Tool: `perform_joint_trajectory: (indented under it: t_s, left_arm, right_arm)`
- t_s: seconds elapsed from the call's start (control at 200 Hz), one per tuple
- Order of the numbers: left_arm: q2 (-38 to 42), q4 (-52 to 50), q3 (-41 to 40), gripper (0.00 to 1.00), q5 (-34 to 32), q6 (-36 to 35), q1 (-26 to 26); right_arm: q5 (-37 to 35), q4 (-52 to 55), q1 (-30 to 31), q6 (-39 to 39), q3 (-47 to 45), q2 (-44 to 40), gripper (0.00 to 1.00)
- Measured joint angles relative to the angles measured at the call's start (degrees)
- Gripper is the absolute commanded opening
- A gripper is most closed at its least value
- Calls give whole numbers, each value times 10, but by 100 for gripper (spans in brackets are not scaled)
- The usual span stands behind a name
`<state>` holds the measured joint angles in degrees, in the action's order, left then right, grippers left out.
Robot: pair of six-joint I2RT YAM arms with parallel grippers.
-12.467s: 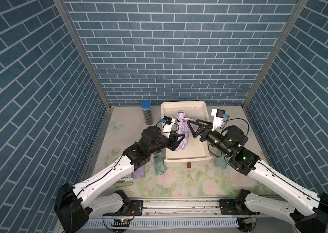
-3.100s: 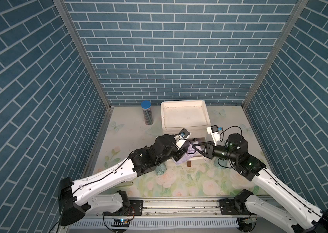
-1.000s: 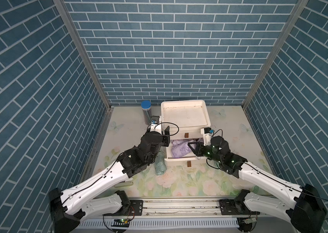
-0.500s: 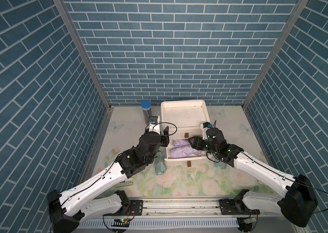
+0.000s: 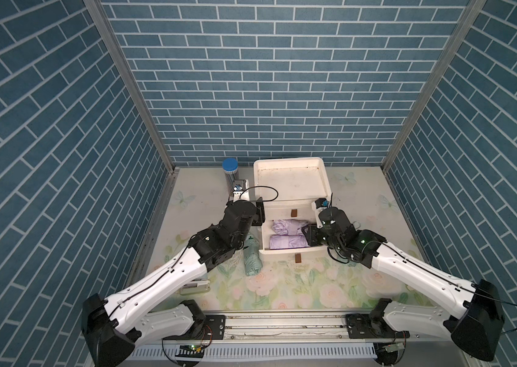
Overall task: Place the umbrella in the drawer by color
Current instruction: Place the umbrella in the drawer, then close the drawer in the storage box.
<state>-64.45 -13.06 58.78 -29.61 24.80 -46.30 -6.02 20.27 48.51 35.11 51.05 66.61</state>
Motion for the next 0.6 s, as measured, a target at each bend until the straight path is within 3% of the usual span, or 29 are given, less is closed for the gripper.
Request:
perform_joint_trajectory:
  t_s: [0.125, 0.33, 0.6]
  left_arm:
    - [-28, -21, 26, 76, 30, 14, 34]
    - [-90, -38, 90, 77, 91, 28, 109]
    - [-189, -38, 170, 60, 117, 19, 120]
  right_arm:
    - [-5, -5, 30, -5, -23, -22, 25]
    - [-24, -52, 146, -5, -93, -109, 28]
    - [-90, -126, 265, 33, -205, -174, 47]
